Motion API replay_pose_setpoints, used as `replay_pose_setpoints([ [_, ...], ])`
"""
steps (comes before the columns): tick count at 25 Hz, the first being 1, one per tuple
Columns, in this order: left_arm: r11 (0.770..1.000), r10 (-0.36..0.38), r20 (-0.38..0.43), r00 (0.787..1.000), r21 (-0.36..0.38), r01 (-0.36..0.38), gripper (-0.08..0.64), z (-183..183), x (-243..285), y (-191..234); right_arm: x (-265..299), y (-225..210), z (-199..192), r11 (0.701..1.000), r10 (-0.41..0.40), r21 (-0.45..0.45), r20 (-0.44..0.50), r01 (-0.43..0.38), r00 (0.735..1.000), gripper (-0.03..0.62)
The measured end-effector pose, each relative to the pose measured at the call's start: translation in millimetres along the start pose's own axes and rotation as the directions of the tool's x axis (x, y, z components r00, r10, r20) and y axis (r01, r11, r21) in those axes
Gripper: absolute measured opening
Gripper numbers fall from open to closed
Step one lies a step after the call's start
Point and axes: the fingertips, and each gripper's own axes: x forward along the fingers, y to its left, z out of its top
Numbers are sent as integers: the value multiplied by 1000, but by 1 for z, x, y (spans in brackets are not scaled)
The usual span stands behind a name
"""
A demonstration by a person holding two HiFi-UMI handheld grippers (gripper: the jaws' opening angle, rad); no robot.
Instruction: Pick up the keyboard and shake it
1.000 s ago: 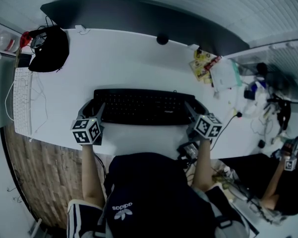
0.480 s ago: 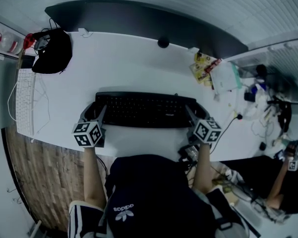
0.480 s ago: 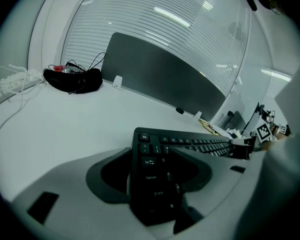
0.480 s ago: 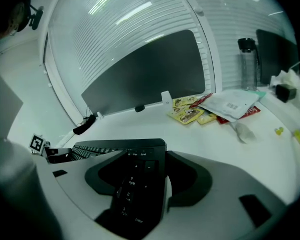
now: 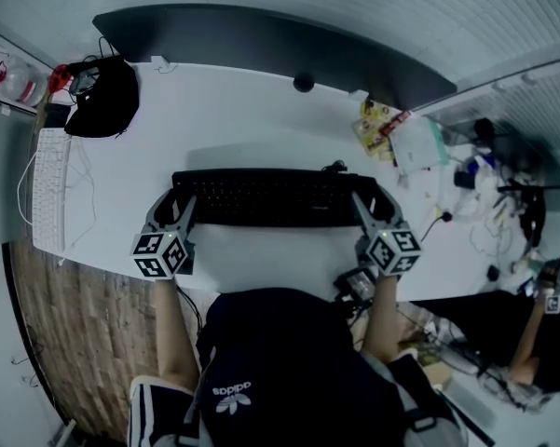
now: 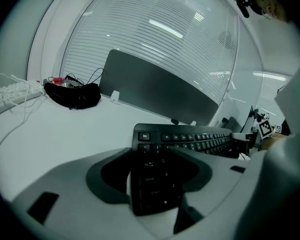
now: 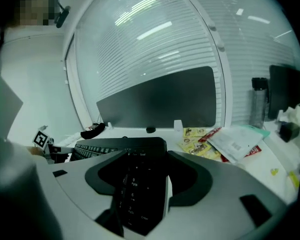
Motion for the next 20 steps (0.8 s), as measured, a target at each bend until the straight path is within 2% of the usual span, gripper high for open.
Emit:
replay_pose_setpoints([
  [8, 998, -32, 156, 987, 58, 23, 216, 42, -11, -10, -20, 14, 45, 998, 13, -66, 114, -6, 993, 233],
  [16, 992, -84, 278, 957, 113, 54, 216, 88, -26, -23, -46, 31, 96, 991, 21, -131, 226, 9, 974, 233],
  [20, 986, -106, 344, 933, 157, 54, 216, 116, -41, -33, -62, 40, 117, 989, 30, -150, 290, 15, 957, 233],
])
